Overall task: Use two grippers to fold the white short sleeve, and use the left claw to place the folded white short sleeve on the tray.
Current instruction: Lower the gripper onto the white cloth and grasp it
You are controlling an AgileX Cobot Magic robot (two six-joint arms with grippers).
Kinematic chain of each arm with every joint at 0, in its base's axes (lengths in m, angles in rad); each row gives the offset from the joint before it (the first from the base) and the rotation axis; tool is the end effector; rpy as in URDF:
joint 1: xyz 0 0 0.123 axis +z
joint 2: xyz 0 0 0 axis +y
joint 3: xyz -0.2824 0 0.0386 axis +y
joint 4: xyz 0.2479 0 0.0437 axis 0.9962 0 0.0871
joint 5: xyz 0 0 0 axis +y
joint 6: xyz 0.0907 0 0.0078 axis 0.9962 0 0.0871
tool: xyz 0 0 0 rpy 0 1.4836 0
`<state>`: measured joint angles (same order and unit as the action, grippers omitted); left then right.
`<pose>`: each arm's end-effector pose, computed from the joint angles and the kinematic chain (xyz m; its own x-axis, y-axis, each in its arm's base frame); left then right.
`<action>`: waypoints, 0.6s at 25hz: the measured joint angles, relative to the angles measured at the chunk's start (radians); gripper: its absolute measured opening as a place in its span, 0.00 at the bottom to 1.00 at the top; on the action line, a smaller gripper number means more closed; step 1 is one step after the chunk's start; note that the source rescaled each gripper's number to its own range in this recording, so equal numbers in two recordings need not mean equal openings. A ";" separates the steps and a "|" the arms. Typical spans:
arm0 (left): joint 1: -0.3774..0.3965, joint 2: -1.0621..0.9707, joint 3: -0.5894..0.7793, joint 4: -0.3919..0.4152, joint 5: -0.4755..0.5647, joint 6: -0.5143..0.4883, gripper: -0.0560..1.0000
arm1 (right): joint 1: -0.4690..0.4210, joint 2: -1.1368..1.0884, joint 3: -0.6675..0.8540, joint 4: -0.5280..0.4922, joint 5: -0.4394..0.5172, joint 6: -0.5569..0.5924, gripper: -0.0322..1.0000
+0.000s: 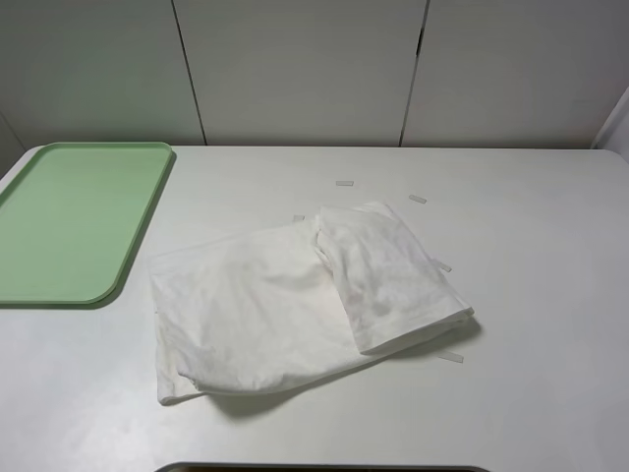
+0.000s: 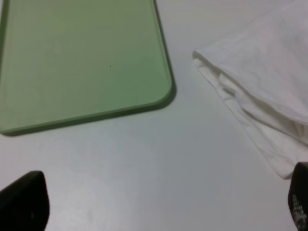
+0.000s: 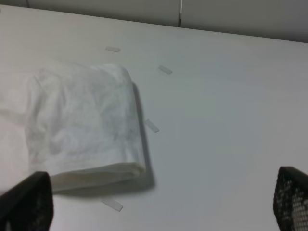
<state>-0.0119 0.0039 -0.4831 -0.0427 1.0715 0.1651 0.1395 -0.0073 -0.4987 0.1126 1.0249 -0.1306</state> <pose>-0.0029 -0.0034 0.2717 -0.4720 0.1497 -0.8688 0.1139 0.9876 0.1082 -0.0058 0.0080 0.2801 -0.3946 -0.1277 -0.9099 -0.2539 0.9669 -0.0256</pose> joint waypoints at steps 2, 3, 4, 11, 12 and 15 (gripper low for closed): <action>0.000 0.000 0.000 0.000 0.000 0.000 1.00 | 0.000 0.000 0.000 0.000 0.000 0.000 1.00; 0.000 0.000 0.000 0.000 0.000 0.000 1.00 | 0.000 0.000 0.000 0.000 0.000 0.000 1.00; 0.000 0.000 0.000 0.000 0.000 0.000 1.00 | 0.000 0.000 0.000 0.000 0.000 0.000 1.00; 0.000 0.000 0.000 0.000 0.000 0.000 1.00 | 0.000 0.000 0.000 0.000 0.000 0.000 1.00; 0.000 0.000 0.000 -0.004 0.000 0.000 1.00 | 0.000 0.000 0.000 0.000 0.000 0.000 1.00; 0.000 0.000 0.000 -0.004 0.000 0.000 1.00 | 0.000 0.000 0.000 0.000 0.000 0.000 1.00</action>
<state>-0.0119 0.0039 -0.4831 -0.0468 1.0715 0.1651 0.1395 -0.0073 -0.4987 0.1126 1.0249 -0.1306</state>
